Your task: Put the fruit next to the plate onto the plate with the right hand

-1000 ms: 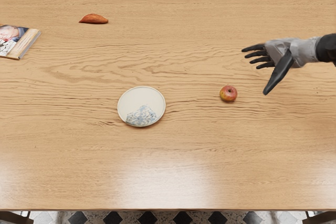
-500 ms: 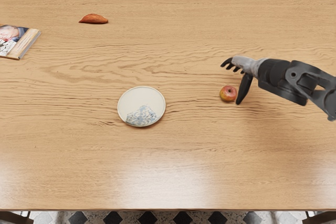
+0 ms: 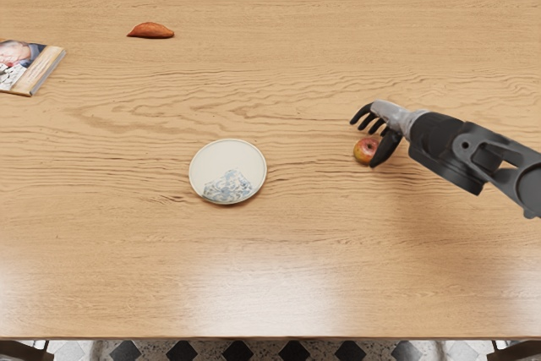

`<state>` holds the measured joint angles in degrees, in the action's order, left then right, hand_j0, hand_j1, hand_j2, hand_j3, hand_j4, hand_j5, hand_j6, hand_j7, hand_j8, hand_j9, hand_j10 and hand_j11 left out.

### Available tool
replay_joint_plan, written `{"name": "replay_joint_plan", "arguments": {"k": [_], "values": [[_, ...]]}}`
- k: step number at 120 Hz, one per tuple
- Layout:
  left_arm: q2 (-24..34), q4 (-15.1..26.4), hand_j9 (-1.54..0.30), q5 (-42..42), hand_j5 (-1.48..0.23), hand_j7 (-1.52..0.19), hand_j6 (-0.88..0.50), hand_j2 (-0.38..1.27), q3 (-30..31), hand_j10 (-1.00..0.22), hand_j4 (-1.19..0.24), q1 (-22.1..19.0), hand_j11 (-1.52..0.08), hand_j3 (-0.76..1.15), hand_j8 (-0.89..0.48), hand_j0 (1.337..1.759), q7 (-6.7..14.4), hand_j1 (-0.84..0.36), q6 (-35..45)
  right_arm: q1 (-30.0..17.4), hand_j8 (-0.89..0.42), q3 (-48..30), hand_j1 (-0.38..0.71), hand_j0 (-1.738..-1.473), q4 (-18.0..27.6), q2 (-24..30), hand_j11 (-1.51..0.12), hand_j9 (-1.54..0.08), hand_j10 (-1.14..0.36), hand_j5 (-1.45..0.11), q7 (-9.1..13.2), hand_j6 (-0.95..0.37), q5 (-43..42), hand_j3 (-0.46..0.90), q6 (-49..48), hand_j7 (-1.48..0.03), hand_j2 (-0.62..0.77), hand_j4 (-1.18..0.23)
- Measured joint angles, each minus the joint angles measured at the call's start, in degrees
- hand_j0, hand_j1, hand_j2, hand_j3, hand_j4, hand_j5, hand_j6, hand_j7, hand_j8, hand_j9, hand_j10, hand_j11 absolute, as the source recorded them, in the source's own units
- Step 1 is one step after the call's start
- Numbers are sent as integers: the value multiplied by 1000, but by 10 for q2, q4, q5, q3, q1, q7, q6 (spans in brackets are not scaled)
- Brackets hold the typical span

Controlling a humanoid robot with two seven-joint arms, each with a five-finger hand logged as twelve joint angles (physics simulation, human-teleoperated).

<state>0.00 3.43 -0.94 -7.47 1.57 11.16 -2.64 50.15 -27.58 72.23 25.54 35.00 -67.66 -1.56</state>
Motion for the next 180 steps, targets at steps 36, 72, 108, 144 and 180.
{"name": "replay_joint_plan", "arguments": {"k": [36, 72, 108, 144, 180], "values": [[0, 0, -15, 0, -15, -15, -13, 3, 0, -12, -13, 0, -15, 0, -13, 1658, 0, 335, 0, -2, -442, -1, 215, -1658, 14, 5, -616, -616, -470, -617, 0, -473, 0, 0, 2, -613, -49, -470], [0, 0, -15, 0, -16, -15, -13, 3, 0, -12, -13, 0, -15, 0, -13, 1658, 0, 335, 0, -8, -370, 0, 296, -1653, 24, 7, -663, -662, -517, -653, 1, -459, -4, -3, 4, -691, -16, -566], [0, 0, -15, 0, -15, -15, -13, 3, 0, -12, -13, 0, -15, 0, -13, 1658, 0, 335, 0, -9, -411, -11, 277, -1655, 35, 16, -726, -729, -582, -729, 0, -527, 3, 0, -1, -737, 163, -576], [0, 0, -15, 0, -15, -15, -13, 3, 0, -12, -13, 0, -15, 0, -13, 1658, 0, 335, 0, -7, -429, -28, 257, -1658, 57, 15, -763, -764, -597, -769, 0, -559, 6, 1, -7, -752, 184, -565], [0, 0, -15, 0, -15, -15, -13, 3, 0, -12, -13, 0, -15, 0, -13, 1658, 0, 335, 0, -7, -427, -32, 252, -1658, 70, -7, -774, -776, -597, -784, 0, -562, 19, 1, -7, -757, 186, -562]]}}
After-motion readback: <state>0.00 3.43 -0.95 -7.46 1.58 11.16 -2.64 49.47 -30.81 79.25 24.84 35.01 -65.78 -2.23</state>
